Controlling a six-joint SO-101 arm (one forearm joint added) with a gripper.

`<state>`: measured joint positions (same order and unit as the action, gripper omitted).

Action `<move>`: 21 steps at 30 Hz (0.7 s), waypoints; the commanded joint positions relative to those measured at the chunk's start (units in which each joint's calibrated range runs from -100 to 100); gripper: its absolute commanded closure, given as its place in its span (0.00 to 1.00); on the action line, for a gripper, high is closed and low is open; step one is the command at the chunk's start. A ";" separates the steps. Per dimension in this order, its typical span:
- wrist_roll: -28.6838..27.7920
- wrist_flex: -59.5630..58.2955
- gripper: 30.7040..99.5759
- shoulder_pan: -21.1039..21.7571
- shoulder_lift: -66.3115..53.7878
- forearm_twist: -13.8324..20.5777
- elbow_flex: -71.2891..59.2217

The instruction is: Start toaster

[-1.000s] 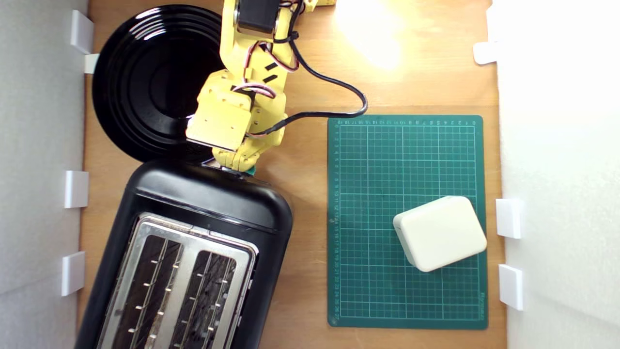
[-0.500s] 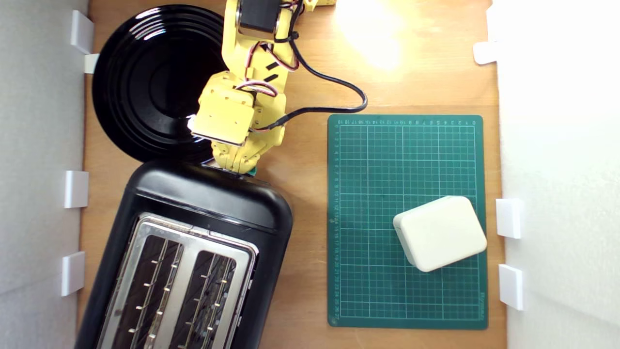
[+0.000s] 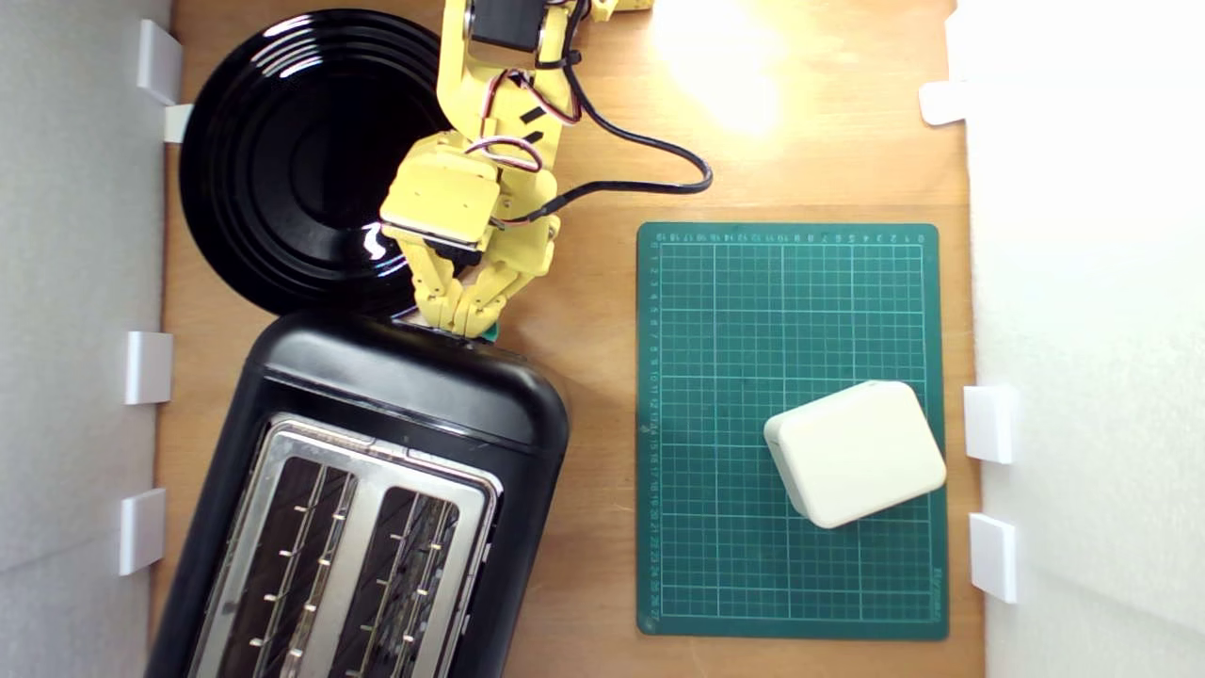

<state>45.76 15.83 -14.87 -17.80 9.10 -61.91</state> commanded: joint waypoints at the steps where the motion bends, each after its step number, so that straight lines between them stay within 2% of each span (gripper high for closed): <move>1: 0.03 -0.97 0.99 -0.69 6.06 0.09 -7.01; 8: 0.03 -5.68 0.99 -0.69 6.39 0.19 -12.74; 16: -0.23 -5.42 0.99 -0.69 11.55 0.00 -10.56; 21: -0.23 5.20 0.99 -0.69 11.64 0.19 -7.38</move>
<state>45.70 12.17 -15.68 -18.05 8.91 -68.67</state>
